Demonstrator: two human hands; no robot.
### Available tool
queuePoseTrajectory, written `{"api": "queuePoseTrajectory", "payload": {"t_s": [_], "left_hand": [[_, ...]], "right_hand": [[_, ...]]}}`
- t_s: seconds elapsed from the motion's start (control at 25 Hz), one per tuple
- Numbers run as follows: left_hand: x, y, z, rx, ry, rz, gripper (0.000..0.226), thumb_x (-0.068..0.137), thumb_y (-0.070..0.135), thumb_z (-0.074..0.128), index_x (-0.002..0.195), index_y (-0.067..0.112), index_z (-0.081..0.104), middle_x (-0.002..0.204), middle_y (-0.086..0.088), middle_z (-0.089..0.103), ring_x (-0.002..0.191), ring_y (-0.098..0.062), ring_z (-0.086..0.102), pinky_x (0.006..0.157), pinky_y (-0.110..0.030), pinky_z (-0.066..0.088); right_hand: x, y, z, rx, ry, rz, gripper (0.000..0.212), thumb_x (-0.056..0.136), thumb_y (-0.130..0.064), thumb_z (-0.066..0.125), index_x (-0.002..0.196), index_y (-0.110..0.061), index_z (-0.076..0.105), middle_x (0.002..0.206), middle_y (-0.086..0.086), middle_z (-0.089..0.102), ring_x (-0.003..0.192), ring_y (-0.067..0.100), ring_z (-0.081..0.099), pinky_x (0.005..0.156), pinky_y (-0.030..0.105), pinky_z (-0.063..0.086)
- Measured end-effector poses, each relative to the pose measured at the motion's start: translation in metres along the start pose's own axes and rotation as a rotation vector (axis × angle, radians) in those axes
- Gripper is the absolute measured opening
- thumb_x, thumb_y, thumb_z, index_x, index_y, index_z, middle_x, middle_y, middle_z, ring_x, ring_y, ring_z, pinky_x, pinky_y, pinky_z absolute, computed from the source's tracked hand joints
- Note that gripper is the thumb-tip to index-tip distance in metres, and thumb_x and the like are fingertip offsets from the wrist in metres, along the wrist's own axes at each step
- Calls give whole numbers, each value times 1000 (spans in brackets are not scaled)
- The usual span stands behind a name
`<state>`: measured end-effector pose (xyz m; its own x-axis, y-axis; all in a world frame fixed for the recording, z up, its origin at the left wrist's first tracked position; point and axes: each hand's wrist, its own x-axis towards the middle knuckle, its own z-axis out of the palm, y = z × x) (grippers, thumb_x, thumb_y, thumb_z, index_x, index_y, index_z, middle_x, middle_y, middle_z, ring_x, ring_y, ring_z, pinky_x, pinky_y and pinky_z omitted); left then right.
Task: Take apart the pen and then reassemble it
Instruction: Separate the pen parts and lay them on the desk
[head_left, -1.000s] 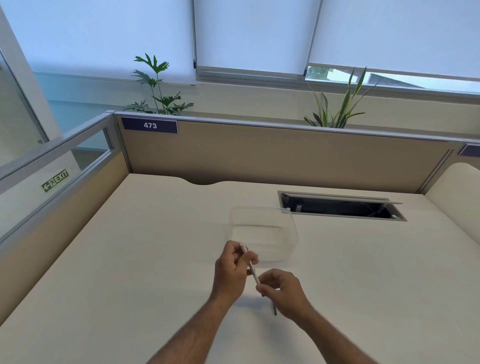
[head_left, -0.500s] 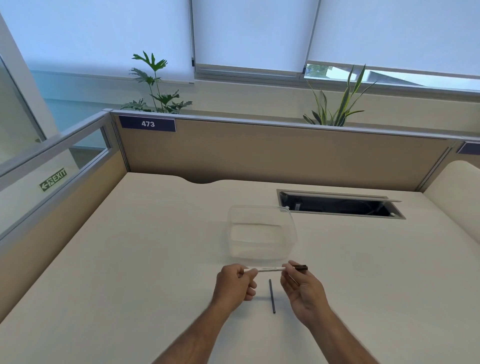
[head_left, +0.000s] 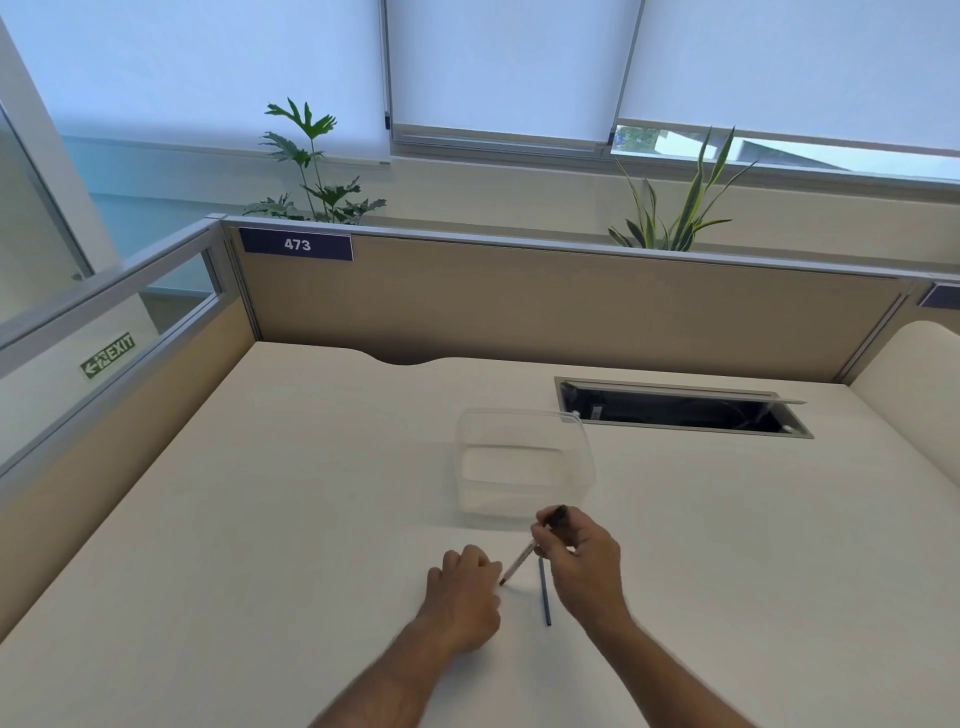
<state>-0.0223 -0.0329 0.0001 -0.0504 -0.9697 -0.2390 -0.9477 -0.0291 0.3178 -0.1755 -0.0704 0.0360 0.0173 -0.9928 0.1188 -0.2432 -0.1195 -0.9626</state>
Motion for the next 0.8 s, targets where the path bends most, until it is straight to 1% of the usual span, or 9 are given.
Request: {"api": "queuePoseTrajectory", "payload": {"t_s": [0.12, 0.24, 0.32, 0.44, 0.56, 0.64, 0.72, 0.76, 0.8], "left_hand": [[-2, -14, 4, 31, 68, 23, 50, 93, 39, 49, 140, 24, 39, 146, 1, 34, 133, -24, 31, 108, -40, 28], [-4, -36, 12, 84, 142, -23, 65, 91, 53, 44, 148, 24, 29, 156, 2, 27, 144, -21, 22, 115, -41, 20], [-8, -52, 15, 110, 203, -61, 75, 85, 67, 40, 145, 22, 39, 156, 0, 35, 145, -21, 29, 115, -45, 11], [-11, -71, 24, 129, 102, -80, 86, 76, 83, 35, 126, 20, 64, 135, -4, 62, 126, -23, 57, 109, -48, 2], [-11, -78, 30, 105, 84, -94, 90, 79, 85, 21, 128, 21, 62, 137, -4, 60, 126, -23, 57, 110, -46, 0], [-15, -74, 24, 64, 68, -74, 99, 77, 88, 13, 141, 20, 49, 152, -5, 42, 141, -25, 39, 110, -46, -12], [-15, -71, 23, 25, 149, -62, 109, 69, 92, 7, 153, 24, 21, 164, -1, 8, 151, -22, 3, 105, -44, -28], [-13, -70, 23, 16, 168, -78, 111, 66, 95, 9, 154, 27, 15, 164, 2, 0, 151, -19, -6, 106, -46, -29], [-11, -68, 20, -13, 164, -96, 110, 64, 95, 14, 153, 29, 17, 165, 5, 3, 151, -17, -5, 110, -48, -23]], "right_hand": [[-4, -4, 7, -158, -76, -105, 17, 83, -1, 73, 90, -17, 71, 78, -9, 74, 77, 4, 71, 64, 16, 54], [-7, -5, 10, -188, -95, -129, 16, 83, -1, 73, 91, -14, 72, 81, -8, 75, 81, -1, 69, 61, 9, 50], [-8, -6, 11, -180, -84, -127, 15, 83, -1, 73, 91, -15, 72, 81, -8, 74, 80, 1, 70, 62, 13, 52], [-7, -11, 10, -166, -40, -153, 16, 83, -1, 73, 89, -16, 71, 79, -10, 74, 77, 2, 70, 65, 20, 56], [-8, -16, 10, -179, -18, -192, 16, 83, -2, 74, 89, -17, 71, 77, -14, 73, 74, 2, 70, 61, 20, 54], [-9, -17, 11, -201, -29, -222, 16, 83, -4, 74, 89, -19, 70, 77, -15, 72, 73, 2, 69, 58, 17, 51], [-10, -17, 13, -229, -45, -251, 15, 83, -5, 75, 90, -18, 71, 78, -16, 72, 73, 2, 69, 57, 15, 50], [-11, -17, 14, -237, -48, -259, 15, 82, -5, 75, 90, -17, 71, 78, -16, 72, 73, 1, 69, 57, 14, 50], [-11, -18, 15, -240, -50, -262, 15, 82, -5, 75, 90, -17, 71, 78, -16, 72, 73, 1, 69, 57, 13, 50]]}}
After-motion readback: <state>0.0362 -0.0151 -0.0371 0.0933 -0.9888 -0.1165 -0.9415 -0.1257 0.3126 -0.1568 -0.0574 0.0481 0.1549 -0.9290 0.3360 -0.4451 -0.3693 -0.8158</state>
